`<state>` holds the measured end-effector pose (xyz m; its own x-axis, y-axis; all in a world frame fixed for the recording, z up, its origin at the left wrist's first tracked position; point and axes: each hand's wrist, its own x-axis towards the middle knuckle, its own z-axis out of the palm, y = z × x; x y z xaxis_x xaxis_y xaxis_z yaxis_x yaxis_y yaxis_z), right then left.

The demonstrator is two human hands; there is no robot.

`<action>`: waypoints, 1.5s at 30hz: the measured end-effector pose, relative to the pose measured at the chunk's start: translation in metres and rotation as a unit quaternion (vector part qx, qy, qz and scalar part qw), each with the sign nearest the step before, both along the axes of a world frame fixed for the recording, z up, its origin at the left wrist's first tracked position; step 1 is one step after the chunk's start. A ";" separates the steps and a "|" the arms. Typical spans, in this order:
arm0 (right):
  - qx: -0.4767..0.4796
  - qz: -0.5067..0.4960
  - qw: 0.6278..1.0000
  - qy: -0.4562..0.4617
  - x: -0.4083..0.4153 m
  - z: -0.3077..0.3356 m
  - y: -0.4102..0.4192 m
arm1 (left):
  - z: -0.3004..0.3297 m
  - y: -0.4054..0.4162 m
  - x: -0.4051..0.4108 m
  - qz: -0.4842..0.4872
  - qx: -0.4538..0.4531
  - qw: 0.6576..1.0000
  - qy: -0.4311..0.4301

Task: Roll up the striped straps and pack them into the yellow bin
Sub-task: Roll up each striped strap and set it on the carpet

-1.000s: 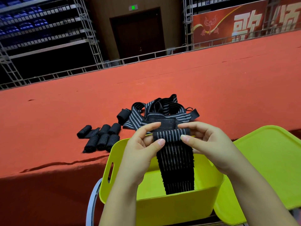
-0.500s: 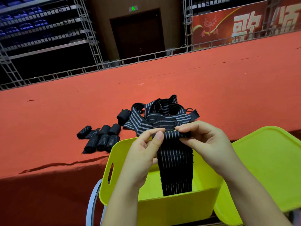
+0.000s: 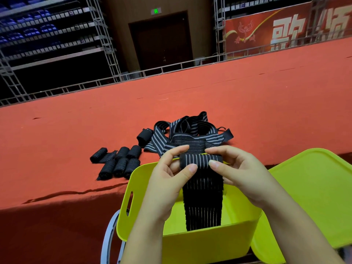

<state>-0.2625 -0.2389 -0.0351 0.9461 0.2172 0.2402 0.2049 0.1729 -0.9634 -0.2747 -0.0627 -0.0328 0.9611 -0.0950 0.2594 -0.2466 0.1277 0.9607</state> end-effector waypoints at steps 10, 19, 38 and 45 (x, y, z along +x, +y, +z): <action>-0.005 0.001 1.000 -0.027 -0.001 -0.001 0.000 | -0.002 0.003 0.001 0.014 0.024 1.000 -0.010; -0.118 -0.065 0.983 -0.122 0.002 0.005 -0.007 | -0.002 0.003 0.000 -0.032 0.034 0.998 0.033; -0.035 -0.051 0.995 -0.077 0.001 0.003 0.000 | -0.002 0.004 0.003 0.025 -0.004 0.999 0.021; -0.019 -0.038 0.999 0.004 0.001 0.001 0.000 | -0.002 0.006 0.000 0.007 0.010 1.000 0.007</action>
